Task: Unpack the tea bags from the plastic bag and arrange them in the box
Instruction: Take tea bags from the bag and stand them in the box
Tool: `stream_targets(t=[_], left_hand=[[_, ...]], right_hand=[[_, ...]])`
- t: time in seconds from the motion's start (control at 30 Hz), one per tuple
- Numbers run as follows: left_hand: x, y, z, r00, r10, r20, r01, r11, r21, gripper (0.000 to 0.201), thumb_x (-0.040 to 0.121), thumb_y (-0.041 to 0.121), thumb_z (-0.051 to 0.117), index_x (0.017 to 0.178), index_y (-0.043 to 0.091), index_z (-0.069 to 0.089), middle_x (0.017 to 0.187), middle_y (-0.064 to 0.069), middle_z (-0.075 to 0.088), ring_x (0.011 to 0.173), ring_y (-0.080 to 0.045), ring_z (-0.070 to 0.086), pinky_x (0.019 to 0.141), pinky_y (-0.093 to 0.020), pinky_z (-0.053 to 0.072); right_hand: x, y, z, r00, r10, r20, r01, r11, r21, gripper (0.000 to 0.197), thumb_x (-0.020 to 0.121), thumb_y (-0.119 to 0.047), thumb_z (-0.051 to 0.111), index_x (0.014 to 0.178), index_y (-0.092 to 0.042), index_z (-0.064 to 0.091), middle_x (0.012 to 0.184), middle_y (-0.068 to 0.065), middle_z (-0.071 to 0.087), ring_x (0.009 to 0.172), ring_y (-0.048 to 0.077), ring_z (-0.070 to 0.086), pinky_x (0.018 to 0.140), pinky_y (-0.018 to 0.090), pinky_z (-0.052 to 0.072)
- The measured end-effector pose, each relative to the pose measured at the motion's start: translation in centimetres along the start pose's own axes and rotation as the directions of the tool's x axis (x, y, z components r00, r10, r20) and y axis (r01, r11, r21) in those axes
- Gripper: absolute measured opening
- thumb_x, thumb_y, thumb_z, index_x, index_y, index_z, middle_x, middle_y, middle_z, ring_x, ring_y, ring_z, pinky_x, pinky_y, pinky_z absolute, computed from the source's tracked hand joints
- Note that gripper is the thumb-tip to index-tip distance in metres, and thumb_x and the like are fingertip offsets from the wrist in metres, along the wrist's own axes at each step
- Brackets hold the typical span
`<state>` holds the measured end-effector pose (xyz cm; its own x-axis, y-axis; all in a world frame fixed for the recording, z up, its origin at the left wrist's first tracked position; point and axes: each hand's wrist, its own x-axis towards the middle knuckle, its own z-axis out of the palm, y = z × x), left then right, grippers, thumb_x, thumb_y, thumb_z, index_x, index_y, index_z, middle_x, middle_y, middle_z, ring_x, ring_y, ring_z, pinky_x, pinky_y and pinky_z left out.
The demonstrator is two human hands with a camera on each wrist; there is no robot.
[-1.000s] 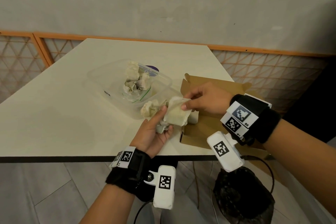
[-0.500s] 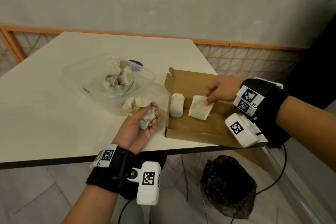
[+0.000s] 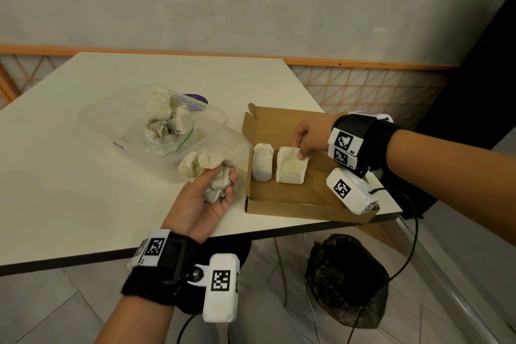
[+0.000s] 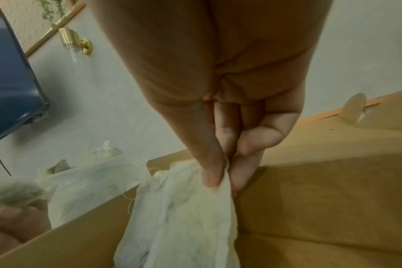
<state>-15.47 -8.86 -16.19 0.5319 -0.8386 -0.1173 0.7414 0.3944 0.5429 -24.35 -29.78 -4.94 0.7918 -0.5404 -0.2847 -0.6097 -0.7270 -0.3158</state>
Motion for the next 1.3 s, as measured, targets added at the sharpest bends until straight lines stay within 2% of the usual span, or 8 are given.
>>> stream_targets(t=[0.17, 0.33, 0.5, 0.7, 0.9, 1.03, 1.17, 1.3], left_hand=[[-0.1, 0.0, 0.0, 1.000, -0.006, 0.007, 0.006, 1.000, 0.006, 0.048, 0.035, 0.023, 0.097, 0.077, 0.011, 0.076, 0.080, -0.005, 0.068, 0.069, -0.010, 0.066, 0.055, -0.017, 0.052], [0.0, 0.1, -0.1, 1.000, -0.008, 0.011, 0.008, 1.000, -0.002, 0.047, 0.038, 0.022, 0.096, 0.079, 0.011, 0.076, 0.082, -0.005, 0.068, 0.070, -0.010, 0.067, 0.055, -0.017, 0.052], [-0.1, 0.1, -0.1, 1.000, -0.018, 0.015, 0.018, 1.000, -0.006, 0.039, 0.047, 0.021, 0.093, 0.080, 0.011, 0.075, 0.084, -0.005, 0.067, 0.072, -0.010, 0.067, 0.056, -0.017, 0.053], [-0.5, 0.3, 0.7, 1.000, -0.022, 0.017, 0.023, 1.000, -0.006, 0.019, 0.073, 0.025, 0.073, 0.085, 0.010, 0.073, 0.085, -0.007, 0.065, 0.072, -0.010, 0.065, 0.057, -0.016, 0.053], [-0.9, 0.4, 1.4, 0.998, -0.065, -0.021, 0.064, 0.996, -0.056, 0.031, 0.079, 0.026, 0.056, 0.088, 0.001, 0.073, 0.085, -0.012, 0.069, 0.071, -0.015, 0.067, 0.057, -0.018, 0.053], [-1.0, 0.3, 1.4, 0.997, -0.050, -0.059, 0.049, 0.999, -0.011, 0.026, 0.075, 0.020, 0.058, 0.095, 0.004, 0.064, 0.083, -0.009, 0.067, 0.068, -0.012, 0.065, 0.054, -0.015, 0.052], [-1.1, 0.4, 1.6, 0.997, -0.067, -0.026, 0.067, 0.998, -0.004, 0.024, 0.080, 0.022, 0.059, 0.094, 0.007, 0.071, 0.088, -0.009, 0.069, 0.075, -0.014, 0.068, 0.052, -0.014, 0.052], [-0.9, 0.6, 1.4, 0.994, -0.081, -0.073, 0.075, 0.994, -0.086, 0.034, 0.078, 0.022, 0.061, 0.108, 0.007, 0.061, 0.092, -0.011, 0.069, 0.078, -0.017, 0.069, 0.049, -0.015, 0.051]], right_hand=[[0.5, 0.1, 0.4, 0.999, -0.002, -0.053, 0.000, 0.999, -0.041, 0.020, 0.072, -0.014, 0.077, 0.089, -0.011, 0.066, 0.082, 0.003, 0.069, 0.066, 0.013, 0.062, 0.078, 0.031, 0.054], [0.4, 0.0, 0.8, 0.998, -0.010, -0.065, 0.007, 0.999, -0.051, 0.011, 0.077, -0.013, 0.074, 0.078, -0.014, 0.062, 0.066, -0.004, 0.062, 0.056, 0.005, 0.057, 0.058, 0.017, 0.045], [0.4, -0.2, 0.2, 0.997, -0.010, -0.082, 0.006, 0.998, -0.059, 0.013, 0.074, -0.018, 0.076, 0.077, -0.014, 0.064, 0.066, -0.003, 0.062, 0.064, 0.011, 0.057, 0.065, 0.024, 0.048], [-2.4, -1.6, -1.4, 0.954, -0.150, -0.261, 0.124, 0.986, -0.112, 0.009, 0.079, -0.011, 0.068, 0.087, -0.010, 0.065, 0.067, -0.011, 0.054, 0.065, 0.004, 0.050, 0.055, 0.016, 0.035], [-5.2, -4.3, 2.7, 0.976, -0.216, 0.006, 0.194, 0.888, 0.416, 0.033, 0.079, -0.027, 0.072, 0.108, -0.016, 0.059, 0.087, 0.004, 0.063, 0.071, 0.011, 0.059, 0.063, 0.019, 0.051], [-3.9, -5.7, 5.9, 0.950, -0.276, -0.144, 0.311, 0.870, 0.383, 0.042, 0.075, -0.039, 0.073, 0.112, -0.030, 0.056, 0.092, -0.003, 0.057, 0.070, 0.008, 0.053, 0.070, 0.025, 0.046], [-3.6, -6.1, 6.2, 0.924, -0.271, -0.268, 0.369, 0.816, 0.446, 0.012, 0.083, -0.025, 0.067, 0.091, -0.017, 0.069, 0.072, -0.006, 0.058, 0.061, 0.004, 0.049, 0.060, 0.016, 0.041], [-3.5, -4.7, 5.3, 0.951, -0.149, -0.272, 0.293, 0.716, 0.634, 0.015, 0.084, -0.031, 0.065, 0.083, -0.017, 0.070, 0.067, -0.002, 0.057, 0.058, 0.007, 0.048, 0.057, 0.016, 0.041]])
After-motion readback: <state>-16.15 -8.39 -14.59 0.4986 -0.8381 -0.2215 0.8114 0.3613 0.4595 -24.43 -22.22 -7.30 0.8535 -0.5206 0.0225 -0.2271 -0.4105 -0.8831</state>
